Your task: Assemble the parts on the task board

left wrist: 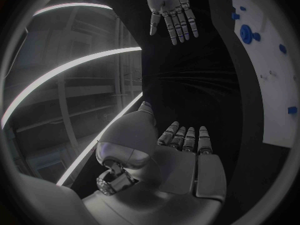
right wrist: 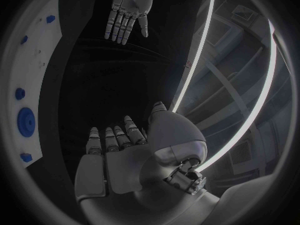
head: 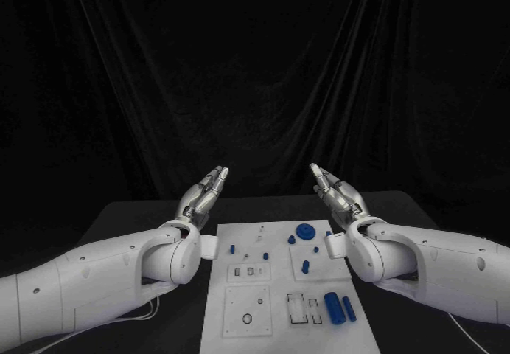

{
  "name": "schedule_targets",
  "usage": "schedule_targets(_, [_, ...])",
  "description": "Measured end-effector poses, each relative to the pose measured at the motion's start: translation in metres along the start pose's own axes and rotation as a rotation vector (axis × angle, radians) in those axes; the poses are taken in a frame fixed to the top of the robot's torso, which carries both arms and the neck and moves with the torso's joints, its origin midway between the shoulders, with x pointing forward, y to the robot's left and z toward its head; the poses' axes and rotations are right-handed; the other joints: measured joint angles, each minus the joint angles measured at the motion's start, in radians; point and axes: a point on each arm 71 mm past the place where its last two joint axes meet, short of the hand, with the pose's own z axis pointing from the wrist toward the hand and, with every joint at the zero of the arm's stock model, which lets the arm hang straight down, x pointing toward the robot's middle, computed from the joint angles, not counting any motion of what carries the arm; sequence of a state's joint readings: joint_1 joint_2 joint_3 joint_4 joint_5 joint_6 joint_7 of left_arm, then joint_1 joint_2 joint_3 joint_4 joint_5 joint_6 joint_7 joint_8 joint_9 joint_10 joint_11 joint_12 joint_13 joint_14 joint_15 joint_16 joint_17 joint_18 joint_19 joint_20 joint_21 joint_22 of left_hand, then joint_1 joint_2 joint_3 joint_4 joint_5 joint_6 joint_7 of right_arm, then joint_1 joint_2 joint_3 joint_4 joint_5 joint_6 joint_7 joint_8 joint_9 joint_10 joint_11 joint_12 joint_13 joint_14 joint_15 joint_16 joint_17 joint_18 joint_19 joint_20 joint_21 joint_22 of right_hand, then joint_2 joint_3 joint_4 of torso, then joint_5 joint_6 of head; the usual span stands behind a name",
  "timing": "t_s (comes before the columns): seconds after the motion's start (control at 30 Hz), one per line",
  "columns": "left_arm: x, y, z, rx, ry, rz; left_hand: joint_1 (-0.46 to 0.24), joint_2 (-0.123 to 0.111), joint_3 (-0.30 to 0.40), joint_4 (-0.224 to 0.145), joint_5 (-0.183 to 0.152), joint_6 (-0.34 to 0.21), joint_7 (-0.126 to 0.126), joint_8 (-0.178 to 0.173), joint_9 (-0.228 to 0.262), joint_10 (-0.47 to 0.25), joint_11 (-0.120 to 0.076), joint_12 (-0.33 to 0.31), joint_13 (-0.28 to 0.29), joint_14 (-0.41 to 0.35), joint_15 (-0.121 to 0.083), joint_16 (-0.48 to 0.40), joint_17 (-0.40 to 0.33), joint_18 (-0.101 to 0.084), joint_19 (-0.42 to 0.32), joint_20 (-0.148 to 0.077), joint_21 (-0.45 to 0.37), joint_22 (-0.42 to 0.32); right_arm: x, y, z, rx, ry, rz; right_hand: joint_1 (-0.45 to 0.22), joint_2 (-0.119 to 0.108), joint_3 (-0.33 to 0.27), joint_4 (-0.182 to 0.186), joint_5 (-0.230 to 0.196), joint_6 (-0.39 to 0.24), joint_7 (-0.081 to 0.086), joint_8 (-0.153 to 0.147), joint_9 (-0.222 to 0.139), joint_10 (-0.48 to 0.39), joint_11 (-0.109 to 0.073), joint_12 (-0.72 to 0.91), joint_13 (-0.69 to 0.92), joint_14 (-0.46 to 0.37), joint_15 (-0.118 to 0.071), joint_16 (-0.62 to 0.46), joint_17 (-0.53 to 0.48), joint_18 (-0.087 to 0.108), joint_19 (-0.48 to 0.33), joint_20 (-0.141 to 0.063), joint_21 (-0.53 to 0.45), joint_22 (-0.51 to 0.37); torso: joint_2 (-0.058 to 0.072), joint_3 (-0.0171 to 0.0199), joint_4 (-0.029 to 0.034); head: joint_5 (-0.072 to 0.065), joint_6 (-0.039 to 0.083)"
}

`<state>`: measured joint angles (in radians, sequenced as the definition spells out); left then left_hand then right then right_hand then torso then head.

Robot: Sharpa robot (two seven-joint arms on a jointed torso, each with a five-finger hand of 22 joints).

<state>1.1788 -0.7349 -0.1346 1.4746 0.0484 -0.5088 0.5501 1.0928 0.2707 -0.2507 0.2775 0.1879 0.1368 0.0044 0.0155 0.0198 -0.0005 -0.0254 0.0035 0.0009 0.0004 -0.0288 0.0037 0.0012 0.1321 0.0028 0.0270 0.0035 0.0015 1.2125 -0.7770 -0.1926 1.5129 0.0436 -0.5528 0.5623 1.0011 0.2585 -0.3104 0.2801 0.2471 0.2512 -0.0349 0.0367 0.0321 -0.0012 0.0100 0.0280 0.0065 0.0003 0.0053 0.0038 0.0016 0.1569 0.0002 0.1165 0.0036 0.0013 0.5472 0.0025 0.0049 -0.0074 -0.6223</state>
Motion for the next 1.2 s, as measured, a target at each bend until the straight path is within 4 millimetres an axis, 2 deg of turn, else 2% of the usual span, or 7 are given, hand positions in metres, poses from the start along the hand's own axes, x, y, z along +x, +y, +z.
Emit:
schedule_targets(0.1, [0.003, -0.005, 0.006, 0.021, 0.069, -0.034, 0.043, 0.008, -0.011, 0.011, 0.008, 0.009, 0.005, 0.0, 0.001, 0.0, 0.0, 0.0, 0.0, 0.0, 0.0, 0.0, 0.0, 0.015, -0.003, 0.028, 0.0, 0.0, 0.0, 0.001, 0.001, -0.006, 0.032, 0.017, 0.043, -0.002, -0.014, 0.008, 0.0, 0.017, -0.001, 0.004, 0.002, 0.003, 0.018, 0.008, 0.002, 0.0, 0.015, 0.0, 0.0, 0.0, -0.002, 0.005, 0.0, 0.0, 0.0, 0.0, 0.0, 0.0, 0.0])
schedule_targets(0.5, [0.009, -0.017, 0.015, 0.079, 0.241, -0.164, 0.055, 0.004, -0.012, 0.012, 0.008, 0.012, 0.001, 0.004, 0.002, 0.0, 0.0, 0.0, 0.0, 0.0, 0.0, 0.0, 0.0, 0.015, -0.005, 0.038, 0.0, 0.0, 0.002, 0.003, 0.001, -0.017, 0.074, 0.057, 0.051, -0.007, -0.015, 0.01, -0.02, 0.035, 0.017, 0.004, 0.004, 0.003, 0.025, 0.012, 0.003, -0.001, 0.04, 0.0, 0.0, 0.0, 0.0, 0.024, 0.0, 0.0, 0.0, 0.0001, 0.0, 0.0, 0.0])
schedule_targets(0.63, [-0.004, -0.019, 0.01, 0.091, 0.274, -0.21, 0.08, 0.003, -0.012, 0.012, 0.024, 0.022, 0.001, 0.004, 0.002, 0.0, 0.0, 0.0, 0.0, 0.0, 0.016, 0.0, 0.0, 0.026, -0.003, 0.067, 0.0, 0.0, -0.018, 0.002, -0.002, -0.02, 0.09, 0.071, 0.078, -0.018, -0.015, 0.01, -0.02, 0.071, 0.021, 0.014, 0.009, 0.016, 0.088, 0.081, 0.014, 0.003, 0.138, 0.0, 0.001, 0.0, 0.011, 0.126, 0.006, 0.005, -0.002, 0.0004, 0.0022, 0.002, -0.033])
schedule_targets(0.7, [-0.004, -0.02, 0.01, 0.095, 0.29, -0.226, 0.099, 0.003, -0.012, 0.012, 0.036, 0.025, 0.003, 0.004, 0.002, 0.0, 0.0, 0.0, 0.0, 0.0, 0.033, 0.0, 0.0, 0.031, -0.003, 0.091, 0.0, 0.0, -0.019, 0.003, -0.002, -0.024, 0.108, 0.073, 0.103, -0.025, -0.015, 0.01, -0.015, 0.094, 0.029, 0.017, 0.012, 0.029, 0.111, 0.13, 0.021, 0.028, 0.166, 0.028, 0.016, 0.016, 0.051, 0.159, 0.036, 0.024, -0.002, 0.0004, 0.0032, 0.002, -0.041])
schedule_targets(0.87, [-0.004, -0.022, 0.006, 0.103, 0.327, -0.255, 0.183, 0.001, -0.004, 0.015, 0.134, 0.026, 0.005, 0.004, 0.002, 0.001, 0.024, 0.0, 0.0, 0.0, 0.148, 0.0, 0.0, 0.031, -0.002, 0.182, 0.0, 0.0, -0.017, 0.007, -0.005, -0.057, 0.168, 0.041, 0.301, -0.065, 0.017, -0.047, 0.098, 0.166, 0.062, 0.029, 0.02, 0.074, 0.144, 0.29, 0.037, 0.366, 0.184, 0.258, 0.122, 0.016, 0.4, 0.175, 0.217, 0.107, -0.002, 0.0002, 0.0042, -0.004, -0.07])
schedule_targets(1.03, [-0.013, -0.024, -0.001, 0.11, 0.333, -0.245, 0.2, -0.001, -0.004, 0.015, 0.16, 0.029, 0.002, 0.004, 0.002, 0.032, 0.064, 0.005, 0.009, -0.002, 0.157, 0.0, 0.0, 0.031, 0.008, 0.2, 0.0, 0.004, -0.023, 0.022, -0.011, -0.129, 0.219, -0.053, 0.412, -0.097, 0.021, -0.065, 0.108, 0.21, 0.06, 0.031, 0.021, 0.128, 0.155, 0.423, 0.045, 0.62, 0.185, 0.422, 0.154, 0.015, 0.644, 0.175, 0.287, 0.12, -0.002, -0.0005, 0.0039, 0.0, -0.099])
schedule_targets(1.2, [-0.019, -0.027, -0.009, 0.115, 0.339, -0.231, 0.229, -0.008, -0.004, 0.015, 0.191, 0.046, 0.013, 0.008, 0.006, 0.06, 0.107, 0.027, 0.017, 0.0, 0.165, 0.0, 0.0, 0.03, 0.016, 0.213, 0.006, 0.008, -0.025, 0.048, -0.011, -0.224, 0.287, -0.201, 0.438, -0.112, 0.012, -0.056, 0.07, 0.221, 0.056, 0.031, 0.021, 0.157, 0.148, 0.469, 0.047, 0.808, 0.136, 0.543, 0.186, 0.015, 0.814, 0.151, 0.31, 0.113, -0.001, -0.0016, 0.002, 0.007, -0.134])
